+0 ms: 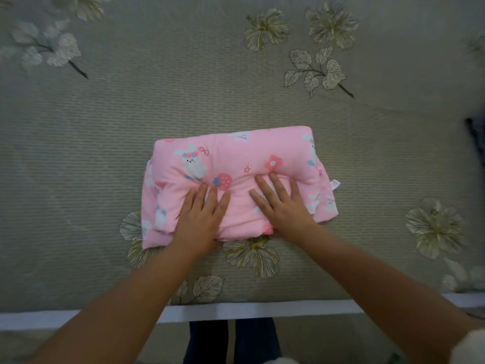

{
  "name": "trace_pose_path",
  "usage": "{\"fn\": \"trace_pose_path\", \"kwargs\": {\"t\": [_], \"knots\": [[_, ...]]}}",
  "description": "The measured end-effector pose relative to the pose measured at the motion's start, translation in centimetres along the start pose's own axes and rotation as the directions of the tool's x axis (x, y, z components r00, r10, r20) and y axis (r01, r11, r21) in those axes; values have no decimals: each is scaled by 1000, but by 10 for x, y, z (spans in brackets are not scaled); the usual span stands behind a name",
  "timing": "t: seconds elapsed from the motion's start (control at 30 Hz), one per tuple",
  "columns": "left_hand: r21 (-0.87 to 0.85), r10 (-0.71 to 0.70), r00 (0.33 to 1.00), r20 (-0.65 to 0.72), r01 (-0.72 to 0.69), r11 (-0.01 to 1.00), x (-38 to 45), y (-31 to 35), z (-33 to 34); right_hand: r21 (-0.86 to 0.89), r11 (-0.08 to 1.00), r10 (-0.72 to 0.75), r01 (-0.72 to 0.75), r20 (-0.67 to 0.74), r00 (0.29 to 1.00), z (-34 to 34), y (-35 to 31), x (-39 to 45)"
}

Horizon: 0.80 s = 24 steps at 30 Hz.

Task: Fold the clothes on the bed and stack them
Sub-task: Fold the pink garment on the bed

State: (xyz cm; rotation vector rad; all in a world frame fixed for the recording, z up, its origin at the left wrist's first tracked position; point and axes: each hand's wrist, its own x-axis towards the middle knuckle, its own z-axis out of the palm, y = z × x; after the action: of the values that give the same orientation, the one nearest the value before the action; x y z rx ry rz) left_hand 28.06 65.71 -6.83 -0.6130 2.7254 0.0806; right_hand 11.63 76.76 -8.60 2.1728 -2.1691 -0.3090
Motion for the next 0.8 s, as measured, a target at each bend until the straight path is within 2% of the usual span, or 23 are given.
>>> {"fn": "trace_pose_path", "kwargs": {"t": [0.27, 0.37, 0.5, 0.67, 0.8], "knots": [[-108, 32, 999, -30, -35, 994, 3, -2, 26, 16, 998, -61, 65, -202, 977, 20, 7, 0], [-119, 57, 990, -126, -72, 990, 4, -4, 34, 17, 1000, -8, 13, -269, 963, 23, 1, 3], [-102, 29, 974, -223, -53, 993, 9, -4, 38, 48, 993, 116, -106, -330, 937, 26, -9, 12], [-88, 41, 949, -311, -71, 994, 23, -11, 25, 98, 979, 202, -179, -350, 915, 12, -7, 21], [-63, 78, 911, -404, -113, 992, 35, -12, -6, 31, 967, 250, -254, -322, 913, -16, 7, 21]]}}
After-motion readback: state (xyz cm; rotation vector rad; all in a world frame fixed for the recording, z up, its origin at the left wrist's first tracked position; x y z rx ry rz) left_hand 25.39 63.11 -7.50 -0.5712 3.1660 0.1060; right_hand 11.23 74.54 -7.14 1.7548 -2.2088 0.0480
